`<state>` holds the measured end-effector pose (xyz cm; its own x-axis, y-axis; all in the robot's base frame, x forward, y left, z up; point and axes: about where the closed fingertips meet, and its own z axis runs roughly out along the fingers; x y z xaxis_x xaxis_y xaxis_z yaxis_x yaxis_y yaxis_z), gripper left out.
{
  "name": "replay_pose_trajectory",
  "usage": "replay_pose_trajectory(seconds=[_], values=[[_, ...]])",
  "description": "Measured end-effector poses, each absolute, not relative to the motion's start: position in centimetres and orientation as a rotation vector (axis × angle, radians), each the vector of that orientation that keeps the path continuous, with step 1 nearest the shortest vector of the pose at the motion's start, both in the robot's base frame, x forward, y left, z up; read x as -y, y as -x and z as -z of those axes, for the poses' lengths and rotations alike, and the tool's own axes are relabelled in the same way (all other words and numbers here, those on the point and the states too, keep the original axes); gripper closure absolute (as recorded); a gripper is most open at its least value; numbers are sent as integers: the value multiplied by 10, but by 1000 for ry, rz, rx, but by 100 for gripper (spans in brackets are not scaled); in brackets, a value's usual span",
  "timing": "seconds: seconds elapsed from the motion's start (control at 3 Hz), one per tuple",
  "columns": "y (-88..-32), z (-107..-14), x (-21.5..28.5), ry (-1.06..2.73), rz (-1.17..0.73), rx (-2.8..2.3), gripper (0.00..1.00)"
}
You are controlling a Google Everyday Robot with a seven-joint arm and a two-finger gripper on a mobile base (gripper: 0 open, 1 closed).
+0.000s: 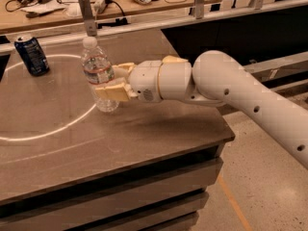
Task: Place water bottle upright
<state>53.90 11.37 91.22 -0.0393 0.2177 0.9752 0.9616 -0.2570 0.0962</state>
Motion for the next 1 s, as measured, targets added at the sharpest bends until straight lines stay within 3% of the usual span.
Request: replay_pose_trajectory(seconds=[0.33,1.0], values=[[-542,-906,-111,1541,1354,1275,87],[-543,-900,-111,1544,1357,1275,40]])
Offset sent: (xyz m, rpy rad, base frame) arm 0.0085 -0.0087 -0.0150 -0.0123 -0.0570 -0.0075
